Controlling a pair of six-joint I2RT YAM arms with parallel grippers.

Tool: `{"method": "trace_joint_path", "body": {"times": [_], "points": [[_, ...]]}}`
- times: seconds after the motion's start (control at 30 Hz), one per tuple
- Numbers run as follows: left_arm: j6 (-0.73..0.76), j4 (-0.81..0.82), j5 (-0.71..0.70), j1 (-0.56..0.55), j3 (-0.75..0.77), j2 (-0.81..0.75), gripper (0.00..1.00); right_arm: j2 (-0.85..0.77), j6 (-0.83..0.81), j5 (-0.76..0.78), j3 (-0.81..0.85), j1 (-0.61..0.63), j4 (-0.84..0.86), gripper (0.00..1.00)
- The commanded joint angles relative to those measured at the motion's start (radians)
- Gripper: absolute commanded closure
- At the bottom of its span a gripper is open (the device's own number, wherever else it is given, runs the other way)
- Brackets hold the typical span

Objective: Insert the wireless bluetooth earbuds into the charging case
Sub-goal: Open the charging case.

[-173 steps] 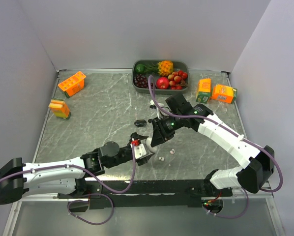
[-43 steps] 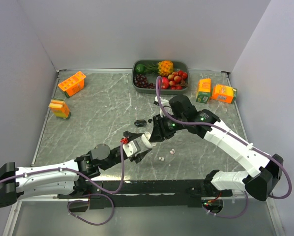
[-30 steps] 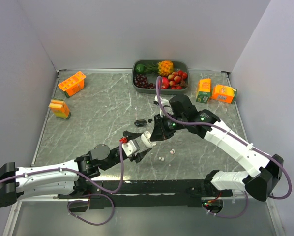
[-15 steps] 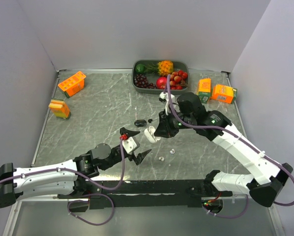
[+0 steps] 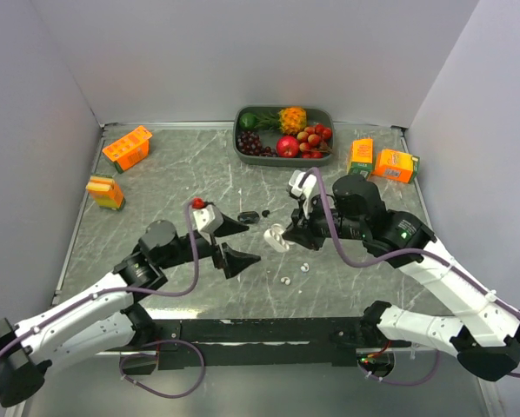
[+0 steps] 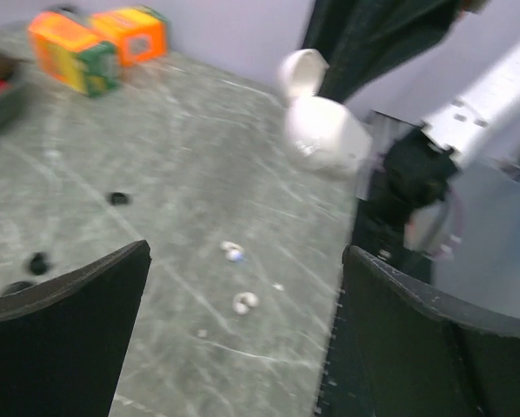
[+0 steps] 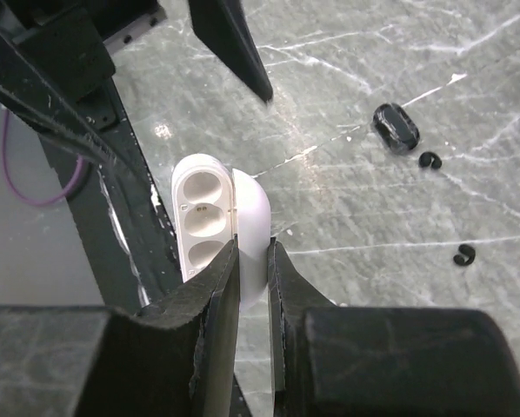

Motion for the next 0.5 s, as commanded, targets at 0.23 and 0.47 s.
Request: {"method": "trace_joint_path", "body": {"times": [0.23, 0.47], "points": [[0.005, 0.142, 0.311, 0.016, 0.048, 0.086, 0.02, 0.041, -0.101, 0.032, 0.006, 0.102, 0.004, 1.00], [0.025, 0.131, 0.347, 0.015, 0.071, 0.125, 0.08, 0.079, -0.101, 0.075, 0.016, 0.139, 0.011, 1.00]]}}
